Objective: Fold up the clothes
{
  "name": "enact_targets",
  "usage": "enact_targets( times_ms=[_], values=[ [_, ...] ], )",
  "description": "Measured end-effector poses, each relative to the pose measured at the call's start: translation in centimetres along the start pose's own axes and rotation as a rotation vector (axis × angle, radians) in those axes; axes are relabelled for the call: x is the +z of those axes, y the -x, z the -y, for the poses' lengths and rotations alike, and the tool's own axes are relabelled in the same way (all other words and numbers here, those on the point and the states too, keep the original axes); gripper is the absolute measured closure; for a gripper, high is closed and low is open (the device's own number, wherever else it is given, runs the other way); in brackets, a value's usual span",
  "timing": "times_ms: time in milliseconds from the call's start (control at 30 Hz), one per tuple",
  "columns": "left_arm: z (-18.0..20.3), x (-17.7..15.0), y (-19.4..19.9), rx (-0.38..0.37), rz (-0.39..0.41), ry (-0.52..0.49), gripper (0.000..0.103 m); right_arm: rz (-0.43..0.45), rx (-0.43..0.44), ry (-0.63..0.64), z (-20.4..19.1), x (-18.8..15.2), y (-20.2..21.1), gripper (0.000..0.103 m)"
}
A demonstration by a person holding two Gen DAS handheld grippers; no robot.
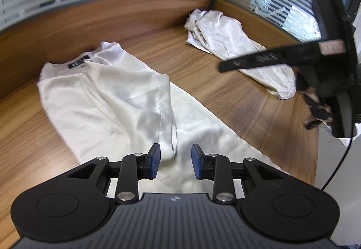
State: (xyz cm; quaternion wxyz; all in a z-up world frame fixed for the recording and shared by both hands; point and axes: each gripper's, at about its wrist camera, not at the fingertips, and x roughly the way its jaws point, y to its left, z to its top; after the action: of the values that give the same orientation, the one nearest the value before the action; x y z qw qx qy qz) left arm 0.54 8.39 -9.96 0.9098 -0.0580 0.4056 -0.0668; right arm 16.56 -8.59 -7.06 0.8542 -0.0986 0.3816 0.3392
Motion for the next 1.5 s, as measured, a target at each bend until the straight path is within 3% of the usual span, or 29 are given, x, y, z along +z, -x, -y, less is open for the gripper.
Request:
enact_targets(
  times_ms=[133, 400, 867, 1000, 1067, 1100, 1200, 1300, 1400, 1433, 1467, 1500],
  values=[
    [0.8, -1.5, 3.0, 0.040, 0.021, 0.006, 0.067, -0.008, 0.013, 0.001, 1.1, -2.1, 3.8, 0.077],
    [3.8, -5.2, 8.0, 0.135, 0.050, 0.067, 0.067, -0.036, 0.058, 0.056, 3.0, -7.1, 9.9, 0.077],
    [15.4, -17.1, 12.4, 0.334, 0.039, 0.213, 0.063, -0.149, 0.315, 0.171, 6.4, -19.2, 15.1, 0.076],
    [18.7, -20.2, 12.7, 0.375, 0.034, 0.242, 0.063, -0.180, 0.431, 0.249, 4.2, -21.1, 15.5, 0.075],
    [20.3, -21.4, 12.7, 0.393, 0.026, 0.251, 0.063, -0.193, 0.476, 0.308, 2.2, -22.1, 15.5, 0.064],
    [21.0, -21.8, 12.7, 0.400, 0.021, 0.253, 0.063, -0.200, 0.497, 0.339, 1.2, -22.7, 15.5, 0.064],
    [22.8, -22.9, 12.8, 0.420, 0.011, 0.251, 0.063, -0.214, 0.519, 0.444, -1.7, -24.3, 15.3, 0.064],
    [24.3, -23.6, 13.1, 0.436, 0.014, 0.254, 0.062, -0.201, 0.487, 0.558, -4.1, -25.7, 14.7, 0.063],
    [25.2, -24.0, 13.2, 0.450, 0.019, 0.251, 0.061, -0.173, 0.419, 0.654, -5.6, -26.7, 13.9, 0.070],
    [25.5, -24.1, 13.2, 0.454, 0.021, 0.248, 0.061, -0.179, 0.412, 0.645, -5.5, -26.5, 13.7, 0.090],
    [25.7, -24.2, 13.1, 0.456, 0.024, 0.241, 0.061, -0.184, 0.404, 0.636, -5.4, -26.3, 13.6, 0.097],
    [25.9, -24.3, 13.0, 0.455, 0.027, 0.233, 0.061, -0.190, 0.397, 0.627, -5.3, -26.1, 13.5, 0.098]
  ],
)
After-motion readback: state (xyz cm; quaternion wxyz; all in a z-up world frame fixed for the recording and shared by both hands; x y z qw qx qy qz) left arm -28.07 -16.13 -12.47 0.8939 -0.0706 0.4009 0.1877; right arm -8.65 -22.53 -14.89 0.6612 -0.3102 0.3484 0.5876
